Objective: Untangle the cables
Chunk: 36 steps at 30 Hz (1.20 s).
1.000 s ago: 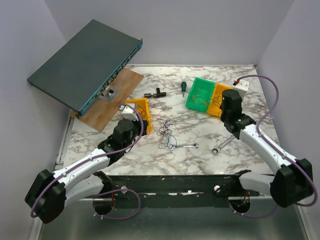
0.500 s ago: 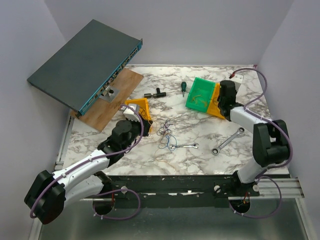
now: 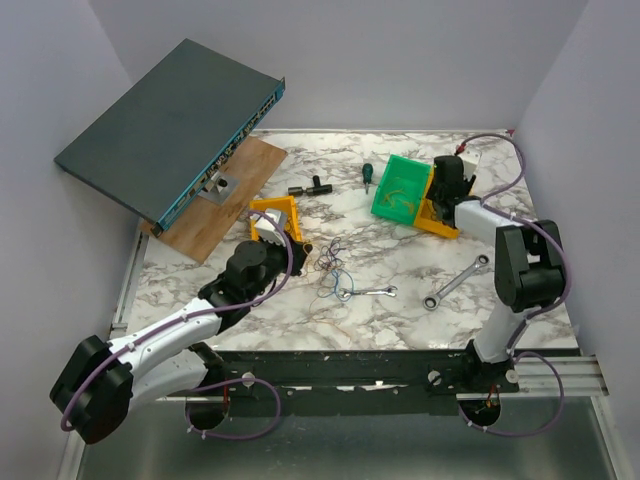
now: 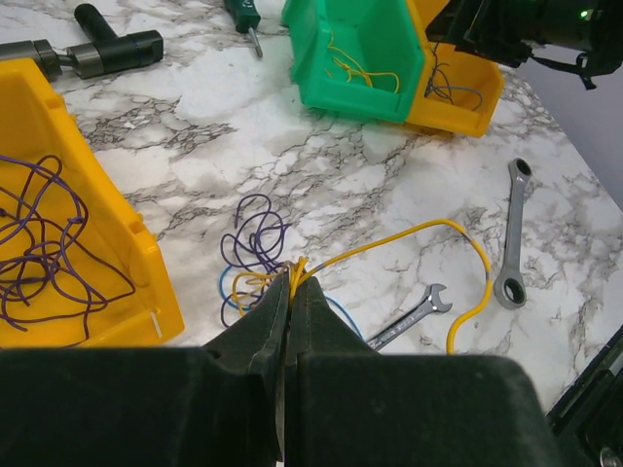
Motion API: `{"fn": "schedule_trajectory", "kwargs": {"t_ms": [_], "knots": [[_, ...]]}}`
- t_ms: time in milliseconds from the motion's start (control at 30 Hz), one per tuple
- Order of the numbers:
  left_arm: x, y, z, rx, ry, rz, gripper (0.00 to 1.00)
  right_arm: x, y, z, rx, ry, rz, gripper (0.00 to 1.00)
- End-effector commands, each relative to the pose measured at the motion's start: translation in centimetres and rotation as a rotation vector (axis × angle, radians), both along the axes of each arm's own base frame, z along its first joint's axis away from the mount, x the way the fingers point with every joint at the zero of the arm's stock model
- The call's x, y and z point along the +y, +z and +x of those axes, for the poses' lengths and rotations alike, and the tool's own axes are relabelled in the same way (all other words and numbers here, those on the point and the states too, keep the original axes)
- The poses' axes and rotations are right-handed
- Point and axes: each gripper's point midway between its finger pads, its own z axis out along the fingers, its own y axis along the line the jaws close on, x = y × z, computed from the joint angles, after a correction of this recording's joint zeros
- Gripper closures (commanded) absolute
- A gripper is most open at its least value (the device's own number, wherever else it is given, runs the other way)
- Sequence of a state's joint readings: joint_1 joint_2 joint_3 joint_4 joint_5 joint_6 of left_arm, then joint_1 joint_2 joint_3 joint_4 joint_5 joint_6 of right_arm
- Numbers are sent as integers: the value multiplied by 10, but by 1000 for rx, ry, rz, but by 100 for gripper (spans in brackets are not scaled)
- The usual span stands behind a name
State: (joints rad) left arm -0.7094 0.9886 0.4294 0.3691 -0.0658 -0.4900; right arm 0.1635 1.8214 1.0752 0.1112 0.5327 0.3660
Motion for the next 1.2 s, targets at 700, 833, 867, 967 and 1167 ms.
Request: {"fn": "schedule_trajectory", "kwargs": {"t_ms": [700,833,867,967,1167], "knots": [[-51,40,-22,-26,-229,-51,100,227,161,-203,-420,1514,411,17],[-50,41,-18,-18,-213,-26,100,241,179,-228,-490,1633,452,8],[-51,41,-17,-13,-207,-17,100,245,183,-232,-501,1649,457,6],[-51,37,-13,10,-189,16,100,257,186,-235,-485,1659,464,0],[-49,38,-5,24,-129,68,100,288,188,-244,-440,1700,453,0]]}}
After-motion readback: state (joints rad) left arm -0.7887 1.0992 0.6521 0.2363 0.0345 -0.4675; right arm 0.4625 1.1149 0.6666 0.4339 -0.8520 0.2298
